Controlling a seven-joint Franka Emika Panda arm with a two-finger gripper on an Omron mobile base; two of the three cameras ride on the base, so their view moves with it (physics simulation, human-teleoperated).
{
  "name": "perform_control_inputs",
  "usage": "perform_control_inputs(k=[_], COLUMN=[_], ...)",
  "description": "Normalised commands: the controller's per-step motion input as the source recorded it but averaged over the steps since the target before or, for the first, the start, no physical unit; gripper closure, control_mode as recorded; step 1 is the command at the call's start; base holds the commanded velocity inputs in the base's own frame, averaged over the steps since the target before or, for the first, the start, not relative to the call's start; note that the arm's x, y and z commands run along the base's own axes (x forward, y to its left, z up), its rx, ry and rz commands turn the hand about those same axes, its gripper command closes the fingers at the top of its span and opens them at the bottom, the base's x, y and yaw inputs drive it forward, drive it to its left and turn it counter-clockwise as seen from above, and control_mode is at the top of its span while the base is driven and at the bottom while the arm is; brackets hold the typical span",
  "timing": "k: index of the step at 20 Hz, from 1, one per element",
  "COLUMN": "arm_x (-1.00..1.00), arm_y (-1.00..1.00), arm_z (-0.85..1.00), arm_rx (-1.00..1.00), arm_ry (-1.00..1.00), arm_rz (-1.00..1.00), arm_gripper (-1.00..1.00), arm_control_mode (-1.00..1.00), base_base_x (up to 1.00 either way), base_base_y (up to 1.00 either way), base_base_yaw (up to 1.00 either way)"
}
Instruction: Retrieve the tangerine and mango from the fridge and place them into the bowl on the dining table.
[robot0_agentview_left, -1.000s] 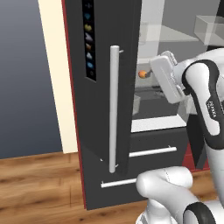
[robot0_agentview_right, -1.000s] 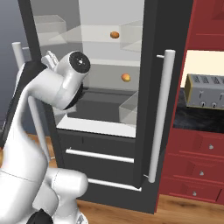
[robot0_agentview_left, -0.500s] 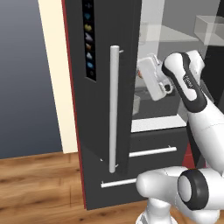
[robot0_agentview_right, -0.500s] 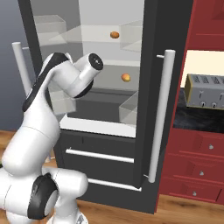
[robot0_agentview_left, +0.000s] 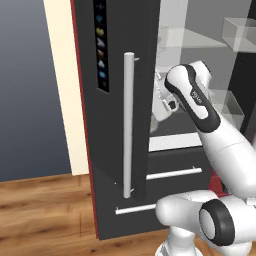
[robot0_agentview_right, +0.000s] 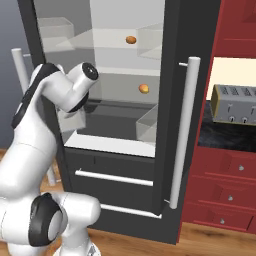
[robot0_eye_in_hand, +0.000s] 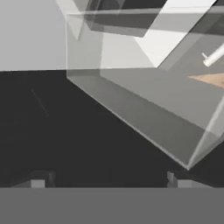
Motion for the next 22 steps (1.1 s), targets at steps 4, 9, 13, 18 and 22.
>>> perform_control_inputs(k=[4, 9, 13, 18, 22], arm_x=[-1.00, -0.95, -0.61, -0.74, -1.00], arm_y=[0.76, 0.88, 1.00, 0.54, -0.40], arm_z=[0.00, 0.00, 0.00, 0.25, 0.82], arm_rx=[0.01, 0.00, 0.00, 0.00, 0.01], arm_ry=[0.00, 0.00, 0.03, 0.02, -0.01], arm_rz=[0.10, 0.07, 0.00, -0.02, -0.04], arm_gripper=[-1.00, -1.00, -1.00, -1.00, -1.00], arm_control_mode=[-1.00, -1.00, -1.00, -1.00, -1.00], base_base_x=[0.00, 0.00, 0.00, 0.00, 0.00], base_base_y=[0.00, 0.00, 0.00, 0.00, 0.00], base_base_yaw=[0.00, 0.00, 0.00, 0.00, 0.00])
